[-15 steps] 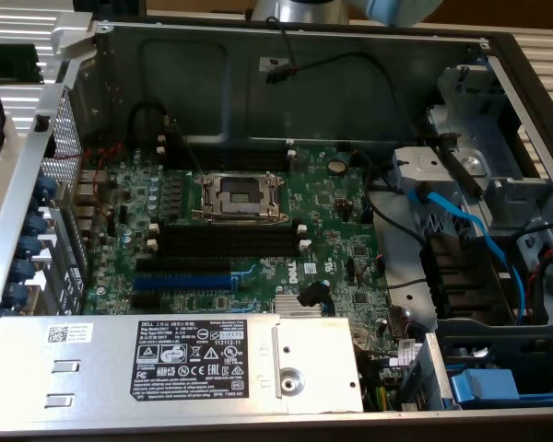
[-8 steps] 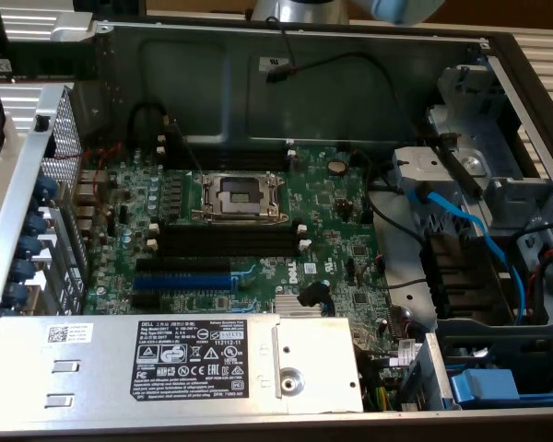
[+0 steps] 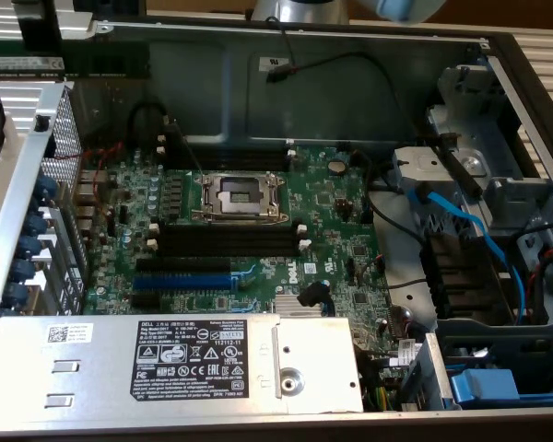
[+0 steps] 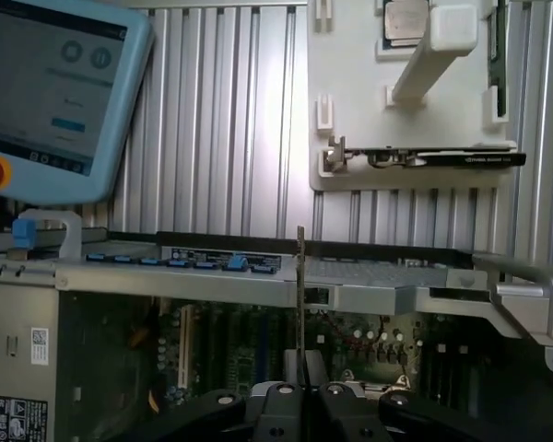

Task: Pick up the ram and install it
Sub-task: 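Pick up the ram and move it above insertion slot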

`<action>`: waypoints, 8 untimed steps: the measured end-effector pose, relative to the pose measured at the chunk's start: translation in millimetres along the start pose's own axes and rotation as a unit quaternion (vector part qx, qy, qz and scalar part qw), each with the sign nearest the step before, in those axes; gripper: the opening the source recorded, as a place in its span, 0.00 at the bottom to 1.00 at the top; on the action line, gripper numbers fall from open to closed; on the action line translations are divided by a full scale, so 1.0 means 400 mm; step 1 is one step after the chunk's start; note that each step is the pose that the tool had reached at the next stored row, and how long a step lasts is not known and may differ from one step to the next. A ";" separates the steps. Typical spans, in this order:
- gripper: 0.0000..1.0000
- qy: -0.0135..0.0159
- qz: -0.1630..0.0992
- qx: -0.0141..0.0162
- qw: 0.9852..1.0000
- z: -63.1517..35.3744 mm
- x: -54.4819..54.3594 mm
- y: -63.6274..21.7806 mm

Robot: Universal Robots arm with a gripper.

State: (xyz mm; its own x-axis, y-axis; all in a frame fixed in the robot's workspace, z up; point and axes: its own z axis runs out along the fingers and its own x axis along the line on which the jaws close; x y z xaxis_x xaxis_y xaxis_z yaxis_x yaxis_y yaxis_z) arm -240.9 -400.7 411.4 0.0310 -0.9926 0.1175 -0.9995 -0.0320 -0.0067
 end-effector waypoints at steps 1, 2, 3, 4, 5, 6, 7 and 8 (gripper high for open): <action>0.12 0.000 0.000 -0.001 1.000 0.000 0.000 -0.010; 0.12 0.000 0.000 -0.001 1.000 0.000 0.001 -0.020; 0.12 0.000 0.000 -0.001 1.000 0.000 0.001 -0.030; 0.12 0.000 0.000 -0.002 1.000 0.000 0.001 -0.040; 0.12 0.000 0.000 -0.003 1.000 0.000 0.002 -0.050; 0.12 0.000 0.000 -0.004 1.000 0.000 0.002 -0.061; 0.12 0.000 -0.001 -0.004 1.000 0.000 0.002 -0.070; 0.12 0.000 -0.001 -0.005 1.000 0.000 0.003 -0.080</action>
State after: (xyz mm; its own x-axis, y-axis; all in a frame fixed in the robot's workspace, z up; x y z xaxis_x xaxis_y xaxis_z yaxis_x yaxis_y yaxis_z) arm -209.1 -400.7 411.6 0.0324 -0.9926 0.1173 -0.9995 -0.0322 0.0034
